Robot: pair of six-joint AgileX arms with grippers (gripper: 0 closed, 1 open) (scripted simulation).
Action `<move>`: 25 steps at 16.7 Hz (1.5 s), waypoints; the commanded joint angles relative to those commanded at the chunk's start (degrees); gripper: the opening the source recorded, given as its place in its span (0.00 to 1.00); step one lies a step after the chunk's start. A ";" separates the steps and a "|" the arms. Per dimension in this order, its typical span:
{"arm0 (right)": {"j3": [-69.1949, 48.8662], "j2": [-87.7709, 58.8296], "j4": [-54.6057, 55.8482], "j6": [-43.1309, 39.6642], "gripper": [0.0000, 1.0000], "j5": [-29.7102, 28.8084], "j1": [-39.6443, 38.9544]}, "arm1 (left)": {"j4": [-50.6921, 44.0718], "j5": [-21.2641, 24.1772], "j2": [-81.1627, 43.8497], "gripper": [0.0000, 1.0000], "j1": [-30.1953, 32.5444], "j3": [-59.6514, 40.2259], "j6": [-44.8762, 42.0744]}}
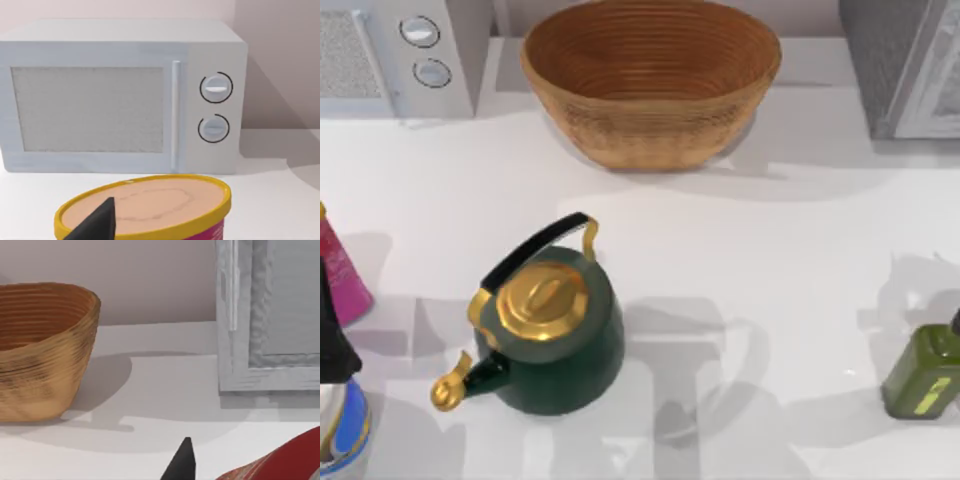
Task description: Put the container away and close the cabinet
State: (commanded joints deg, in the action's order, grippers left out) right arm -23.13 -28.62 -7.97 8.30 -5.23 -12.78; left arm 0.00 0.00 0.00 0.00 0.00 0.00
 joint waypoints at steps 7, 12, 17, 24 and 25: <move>21.03 26.29 7.04 -7.49 0.00 4.69 11.66 | 0.00 0.00 0.00 1.00 0.00 0.00 0.00; 23.13 28.63 7.97 -8.30 0.00 5.23 12.78 | 0.00 0.00 0.00 1.00 0.00 0.00 0.00; 21.72 26.64 7.11 -8.60 0.00 5.06 12.66 | 0.00 0.00 0.00 1.00 0.00 0.00 0.00; -0.30 7.06 3.13 -10.10 0.00 3.49 11.99 | 0.00 0.00 0.00 1.00 0.00 0.00 0.00; -5.22 3.70 2.81 -10.03 0.00 3.11 11.73 | 0.00 0.00 0.00 1.00 0.00 0.00 0.00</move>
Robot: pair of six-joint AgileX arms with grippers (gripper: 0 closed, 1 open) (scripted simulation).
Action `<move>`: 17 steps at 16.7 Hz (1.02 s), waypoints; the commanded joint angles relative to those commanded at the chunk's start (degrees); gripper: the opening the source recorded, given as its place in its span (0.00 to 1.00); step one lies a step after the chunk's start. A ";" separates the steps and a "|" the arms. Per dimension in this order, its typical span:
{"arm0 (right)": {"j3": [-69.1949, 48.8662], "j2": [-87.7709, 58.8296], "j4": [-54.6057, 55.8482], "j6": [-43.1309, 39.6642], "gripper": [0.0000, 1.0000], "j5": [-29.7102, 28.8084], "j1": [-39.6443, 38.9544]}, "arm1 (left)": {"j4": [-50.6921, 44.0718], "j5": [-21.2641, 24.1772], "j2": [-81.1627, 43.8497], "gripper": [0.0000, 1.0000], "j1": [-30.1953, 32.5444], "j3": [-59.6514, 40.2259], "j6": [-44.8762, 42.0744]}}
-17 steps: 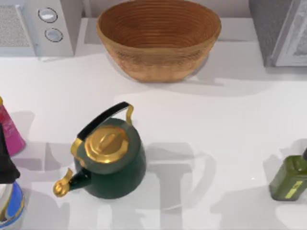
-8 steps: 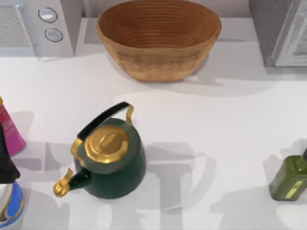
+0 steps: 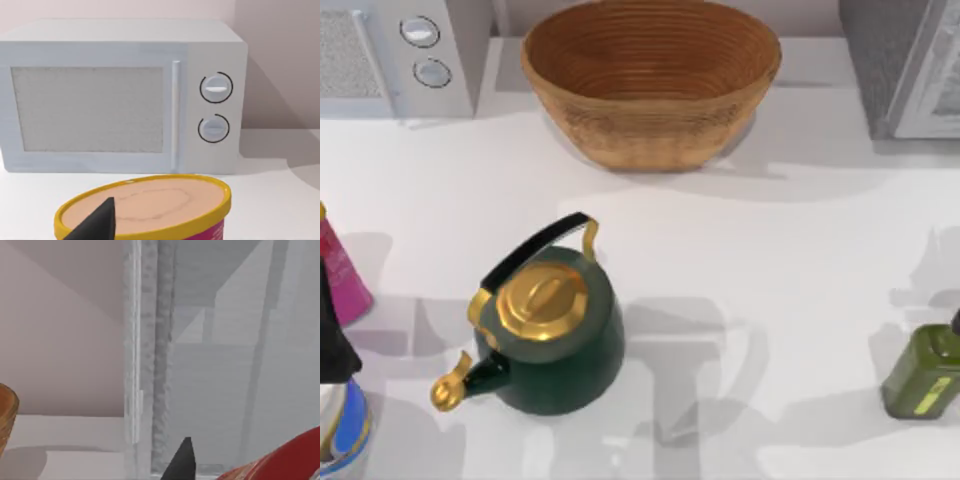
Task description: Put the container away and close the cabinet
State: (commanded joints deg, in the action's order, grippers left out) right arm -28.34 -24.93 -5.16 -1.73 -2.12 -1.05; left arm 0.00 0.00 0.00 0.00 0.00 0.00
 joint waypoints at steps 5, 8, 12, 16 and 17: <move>-28.00 -17.62 -2.47 1.27 0.00 -2.82 -1.84 | 0.00 0.00 0.00 1.00 0.00 0.00 0.00; -44.70 -28.05 -5.35 2.22 0.00 -4.34 -4.15 | 0.00 0.00 0.00 1.00 0.00 0.00 0.00; -62.00 -40.35 -11.33 3.12 0.00 -6.30 -7.71 | 0.00 0.00 0.00 1.00 0.00 0.00 0.00; -70.54 -49.53 -17.74 3.06 0.00 -8.53 -9.50 | 0.00 0.00 0.00 1.00 0.00 0.00 0.00; -71.28 -50.67 -18.70 2.93 0.00 -8.90 -9.57 | 0.00 0.00 0.00 1.00 0.00 0.00 0.00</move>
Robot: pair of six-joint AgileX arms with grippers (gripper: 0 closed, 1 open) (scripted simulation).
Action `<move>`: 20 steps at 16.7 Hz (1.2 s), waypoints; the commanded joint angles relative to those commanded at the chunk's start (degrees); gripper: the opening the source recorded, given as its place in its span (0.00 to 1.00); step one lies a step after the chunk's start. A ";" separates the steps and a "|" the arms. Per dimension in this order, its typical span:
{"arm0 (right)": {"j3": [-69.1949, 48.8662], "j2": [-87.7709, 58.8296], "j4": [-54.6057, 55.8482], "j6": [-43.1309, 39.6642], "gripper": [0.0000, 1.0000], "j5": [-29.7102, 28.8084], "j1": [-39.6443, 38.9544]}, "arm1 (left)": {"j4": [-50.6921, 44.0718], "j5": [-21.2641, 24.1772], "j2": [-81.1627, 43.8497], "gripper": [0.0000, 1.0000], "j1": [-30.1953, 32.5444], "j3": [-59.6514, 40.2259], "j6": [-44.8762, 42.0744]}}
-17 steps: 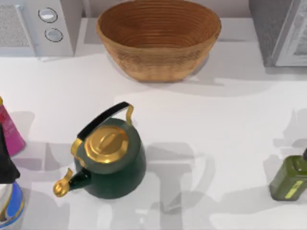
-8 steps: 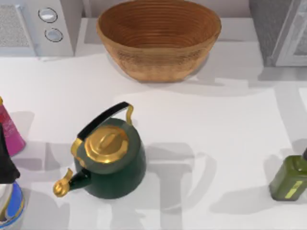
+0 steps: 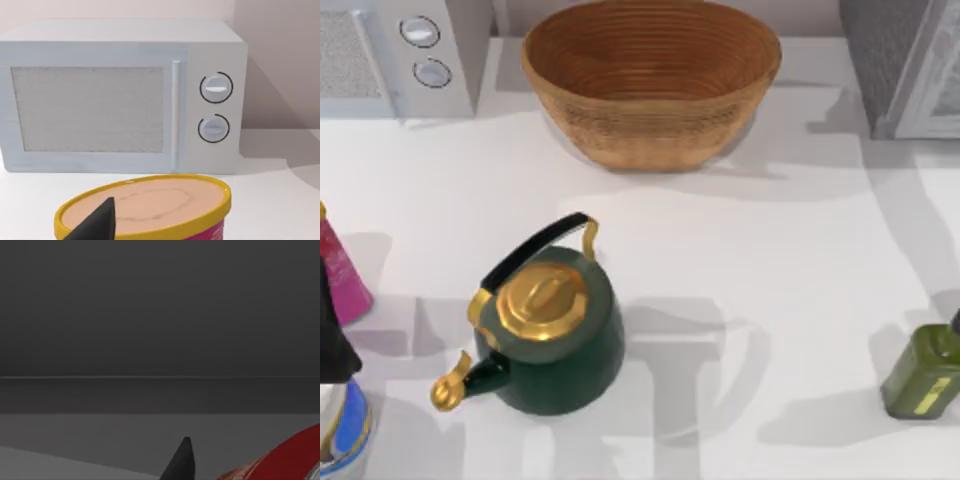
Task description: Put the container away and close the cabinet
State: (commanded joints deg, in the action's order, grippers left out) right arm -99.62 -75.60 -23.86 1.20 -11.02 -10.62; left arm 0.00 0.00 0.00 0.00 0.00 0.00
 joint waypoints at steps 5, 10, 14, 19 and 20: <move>0.15 -0.50 -0.35 0.04 0.00 -0.15 0.08 | 0.00 0.00 0.00 1.00 0.00 0.00 0.00; -5.96 -6.82 -3.58 -0.29 0.00 0.34 0.86 | 0.00 0.00 0.00 1.00 0.00 0.00 0.00; -21.33 -18.04 -6.80 -0.07 0.00 1.42 1.77 | 0.00 0.00 0.00 1.00 0.00 0.00 0.00; -43.85 -31.79 -10.44 0.01 0.00 2.72 2.91 | 0.00 0.00 0.00 1.00 0.00 0.00 0.00; -47.56 -34.38 -11.31 -0.03 0.00 2.98 3.20 | 0.00 0.00 0.00 1.00 0.00 0.00 0.00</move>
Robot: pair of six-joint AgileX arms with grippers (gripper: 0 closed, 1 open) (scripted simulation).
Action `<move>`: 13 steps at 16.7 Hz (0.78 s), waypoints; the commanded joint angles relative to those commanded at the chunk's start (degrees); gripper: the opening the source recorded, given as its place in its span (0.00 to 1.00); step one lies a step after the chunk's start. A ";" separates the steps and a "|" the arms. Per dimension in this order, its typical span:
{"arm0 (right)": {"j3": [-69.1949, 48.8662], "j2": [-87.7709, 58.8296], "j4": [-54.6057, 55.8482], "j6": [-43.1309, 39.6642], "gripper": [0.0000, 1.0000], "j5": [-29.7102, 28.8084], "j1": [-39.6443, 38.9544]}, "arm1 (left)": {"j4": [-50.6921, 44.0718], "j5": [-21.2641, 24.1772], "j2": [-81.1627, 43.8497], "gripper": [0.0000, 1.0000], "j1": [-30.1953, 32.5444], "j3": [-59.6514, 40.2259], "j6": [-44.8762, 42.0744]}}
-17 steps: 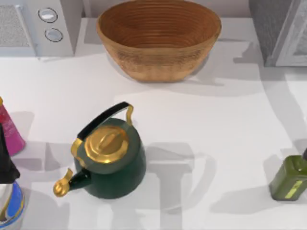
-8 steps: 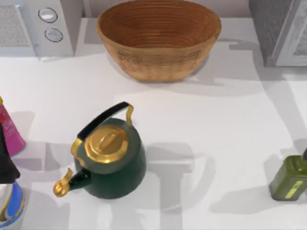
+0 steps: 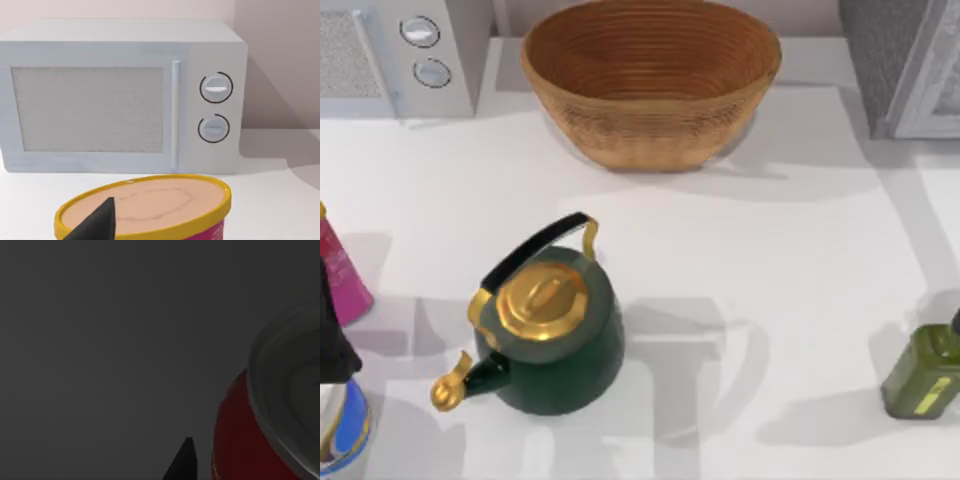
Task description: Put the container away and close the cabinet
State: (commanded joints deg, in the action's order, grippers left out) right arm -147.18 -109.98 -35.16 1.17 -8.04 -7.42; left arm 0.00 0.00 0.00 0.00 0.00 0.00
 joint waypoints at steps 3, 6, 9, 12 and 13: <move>-7.79 -6.76 -2.51 -0.06 0.00 0.70 1.11 | 0.00 0.00 0.00 1.00 0.00 0.00 0.00; -10.41 -9.50 -3.69 -0.08 0.00 1.06 1.73 | 0.00 0.00 0.00 1.00 0.00 0.00 0.00; -10.41 -9.50 -3.69 -0.08 0.00 1.06 1.73 | 0.00 0.00 0.00 1.00 0.00 0.00 0.00; -10.41 -9.50 -3.69 -0.08 0.15 1.06 1.73 | 0.00 0.00 0.00 1.00 0.00 0.00 0.00; -10.41 -9.50 -3.69 -0.08 0.23 1.06 1.73 | 0.00 0.00 0.00 1.00 0.00 0.00 0.00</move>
State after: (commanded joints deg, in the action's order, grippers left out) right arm -157.60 -119.49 -38.86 1.10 -6.98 -5.68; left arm 0.00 0.00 0.00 0.00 0.00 0.00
